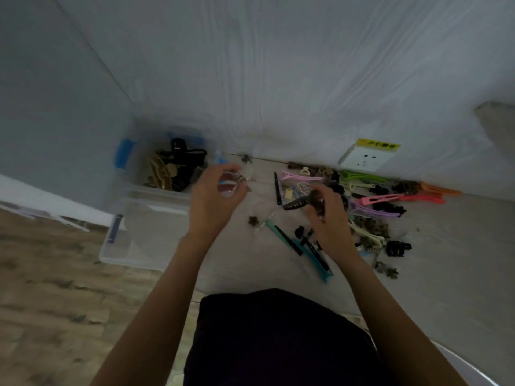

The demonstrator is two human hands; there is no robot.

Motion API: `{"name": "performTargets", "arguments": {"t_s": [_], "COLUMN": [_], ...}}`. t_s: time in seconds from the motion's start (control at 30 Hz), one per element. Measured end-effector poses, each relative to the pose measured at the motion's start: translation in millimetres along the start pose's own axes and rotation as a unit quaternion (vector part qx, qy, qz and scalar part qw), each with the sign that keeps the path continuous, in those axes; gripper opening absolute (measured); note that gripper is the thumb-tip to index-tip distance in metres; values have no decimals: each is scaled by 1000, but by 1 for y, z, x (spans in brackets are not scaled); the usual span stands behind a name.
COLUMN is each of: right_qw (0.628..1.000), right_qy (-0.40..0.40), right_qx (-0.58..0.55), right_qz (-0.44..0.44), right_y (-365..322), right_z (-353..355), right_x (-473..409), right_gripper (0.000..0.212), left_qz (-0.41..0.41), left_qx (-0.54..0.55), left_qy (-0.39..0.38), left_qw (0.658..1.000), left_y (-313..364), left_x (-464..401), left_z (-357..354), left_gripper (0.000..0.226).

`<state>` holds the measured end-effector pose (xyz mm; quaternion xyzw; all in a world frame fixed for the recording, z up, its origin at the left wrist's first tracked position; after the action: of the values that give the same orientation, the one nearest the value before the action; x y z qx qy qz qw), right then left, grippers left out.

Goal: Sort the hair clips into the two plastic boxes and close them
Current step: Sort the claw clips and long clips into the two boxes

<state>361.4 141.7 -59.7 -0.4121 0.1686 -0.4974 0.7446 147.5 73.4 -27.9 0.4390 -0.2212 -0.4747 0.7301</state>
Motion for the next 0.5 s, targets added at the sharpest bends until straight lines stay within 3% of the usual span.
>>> {"name": "performTargets", "arguments": {"t_s": [0.2, 0.27, 0.4, 0.5], "right_qw": [994, 990, 986, 983], "right_qy": [-10, -27, -52, -72], "right_qx": [-100, -135, -150, -50], "right_qz": [40, 24, 50, 163], "right_y": [-39, -54, -89, -120], "right_z": [-26, -39, -59, -71], "right_x": [-19, -31, -55, -77], "right_gripper": [51, 47, 46, 42], "left_qz": [72, 93, 82, 52], "left_qx": [-27, -77, -193, -235], "left_qy": [89, 55, -104, -91], "left_qw": [993, 991, 972, 966], "left_y": [-33, -53, -85, -95], "left_x": [-19, -24, -31, -28], "left_z": [81, 94, 109, 120], "left_gripper": [24, 25, 28, 29]}}
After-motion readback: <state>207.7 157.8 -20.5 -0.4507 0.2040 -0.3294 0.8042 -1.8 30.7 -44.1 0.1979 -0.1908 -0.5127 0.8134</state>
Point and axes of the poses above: each hand's wrist, its own x-axis away from the middle knuckle, its own z-axis out of the back of the hand, y = z × x, the point moved 1 cm from there along -x, towards the middle knuckle, and after that the axes turned 7 degrees about -y, right-handed, at the moved point
